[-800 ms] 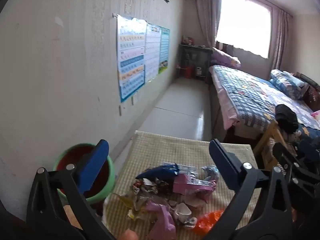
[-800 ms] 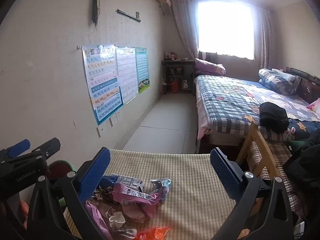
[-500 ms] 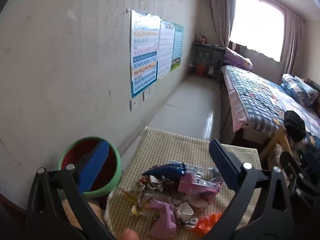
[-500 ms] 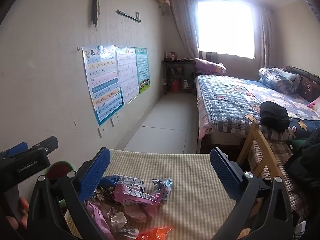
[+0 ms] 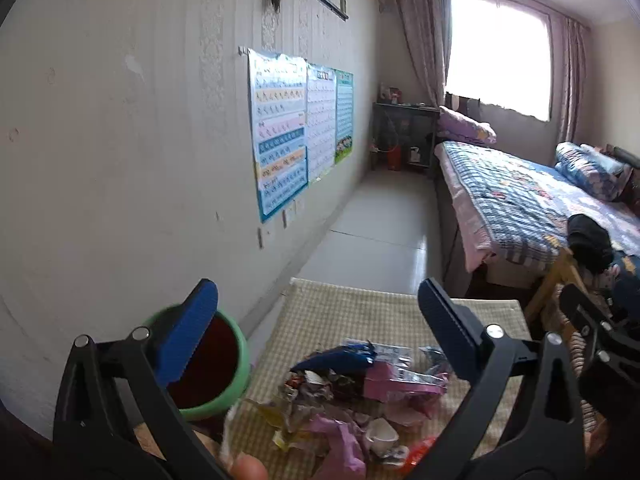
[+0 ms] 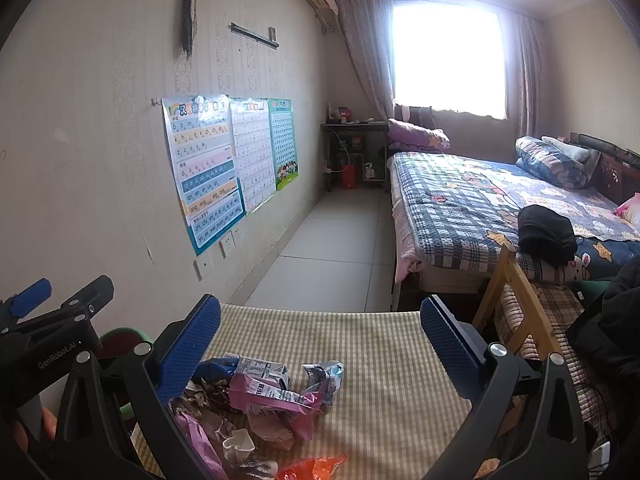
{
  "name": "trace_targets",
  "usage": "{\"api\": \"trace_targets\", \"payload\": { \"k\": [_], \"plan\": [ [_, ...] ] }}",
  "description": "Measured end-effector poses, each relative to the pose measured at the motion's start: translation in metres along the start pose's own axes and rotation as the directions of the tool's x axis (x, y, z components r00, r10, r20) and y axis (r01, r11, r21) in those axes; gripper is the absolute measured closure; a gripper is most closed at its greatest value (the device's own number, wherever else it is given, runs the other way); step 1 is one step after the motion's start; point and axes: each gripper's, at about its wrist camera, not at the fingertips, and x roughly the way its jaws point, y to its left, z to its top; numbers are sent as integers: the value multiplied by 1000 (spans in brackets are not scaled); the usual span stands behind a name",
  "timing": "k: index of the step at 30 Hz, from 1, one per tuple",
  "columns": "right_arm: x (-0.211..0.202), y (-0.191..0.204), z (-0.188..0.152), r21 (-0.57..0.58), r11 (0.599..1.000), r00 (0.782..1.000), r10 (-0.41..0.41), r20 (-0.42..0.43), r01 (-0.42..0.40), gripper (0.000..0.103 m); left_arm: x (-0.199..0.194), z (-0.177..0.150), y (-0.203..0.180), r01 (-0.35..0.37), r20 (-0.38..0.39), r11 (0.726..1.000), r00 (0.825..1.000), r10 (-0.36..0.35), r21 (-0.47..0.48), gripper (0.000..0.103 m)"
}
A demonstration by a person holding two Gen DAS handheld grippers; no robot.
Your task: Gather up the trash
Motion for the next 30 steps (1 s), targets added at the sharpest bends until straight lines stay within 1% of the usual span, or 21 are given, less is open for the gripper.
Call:
{"api": "trace_targets", "payload": {
  "k": [8,30],
  "plan": [
    [-1,1,3,-6,1000,1000,-3,0,3,7,4,-2,9,-7,-23,999,1000,6,-35,5],
    [-1,2,4,-2,1000,1000,-13,-7,13,7,6,0,10,-20,-41,999,999,19,-42,5]
  ]
}}
